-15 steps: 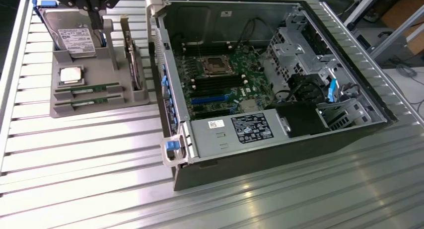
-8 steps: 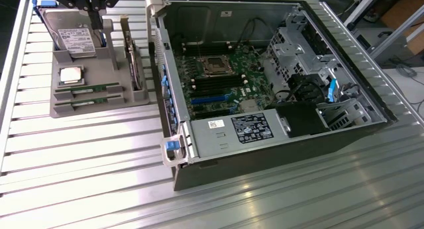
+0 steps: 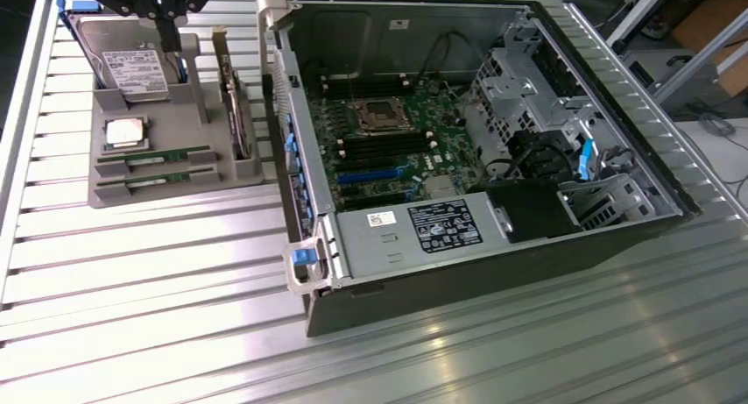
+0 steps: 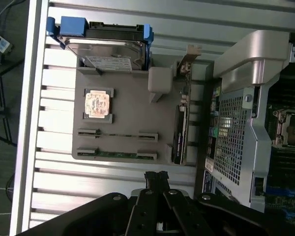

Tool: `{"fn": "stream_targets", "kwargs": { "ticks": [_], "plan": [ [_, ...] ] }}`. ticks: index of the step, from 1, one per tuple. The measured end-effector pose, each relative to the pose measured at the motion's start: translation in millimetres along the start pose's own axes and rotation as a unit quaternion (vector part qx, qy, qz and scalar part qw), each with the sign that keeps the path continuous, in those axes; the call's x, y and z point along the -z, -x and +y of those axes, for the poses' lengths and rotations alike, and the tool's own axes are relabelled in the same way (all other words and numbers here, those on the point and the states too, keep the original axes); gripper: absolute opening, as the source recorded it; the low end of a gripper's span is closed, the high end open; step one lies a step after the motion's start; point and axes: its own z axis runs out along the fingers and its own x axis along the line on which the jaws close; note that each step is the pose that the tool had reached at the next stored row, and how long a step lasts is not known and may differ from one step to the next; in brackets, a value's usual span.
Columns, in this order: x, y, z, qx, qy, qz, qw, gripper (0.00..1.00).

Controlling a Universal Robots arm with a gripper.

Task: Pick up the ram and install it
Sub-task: 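Pick up the ram and move it above insertion slot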

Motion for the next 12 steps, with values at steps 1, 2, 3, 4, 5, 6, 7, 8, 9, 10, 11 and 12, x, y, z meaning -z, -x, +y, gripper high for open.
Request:
{"fn": "stream_targets", "kwargs": {
  "ticks": [1,2,3,4,5,6,7,8,9,10,11,12],
  "plan": [
    [0.0,0.0,0.0,0.003,0.0001,0.0002,1.0000,0.11],
    [0.0,0.0,0.0,0.005,0.0001,0.0003,1.0000,0.11],
    [0.0,0.0,0.0,0.008,0.0002,0.0004,1.0000,0.11],
    [0.0,0.0,0.0,0.011,0.0003,0.0005,0.9999,0.11],
    [0.0,0.0,0.0,0.014,0.0004,0.0006,0.9999,0.11],
    [0.0,0.0,0.0,0.016,0.0004,0.0008,0.9999,0.11],
    [0.1,0.0,0.0,0.019,0.0004,0.0009,0.9998,0.11],
    [0.0,0.0,0.0,0.023,0.0005,0.0011,0.9997,0.11],
    [0.0,0.0,0.0,0.024,0.0006,0.0011,0.9997,0.11],
    [0.0,0.0,0.0,0.026,0.0006,0.0012,0.9997,0.11],
    [0.0,0.0,0.0,0.028,0.0007,0.0013,0.9996,0.11],
    [0.0,0.0,0.0,0.031,0.0008,0.0014,0.9995,0.11]
  ]
}}
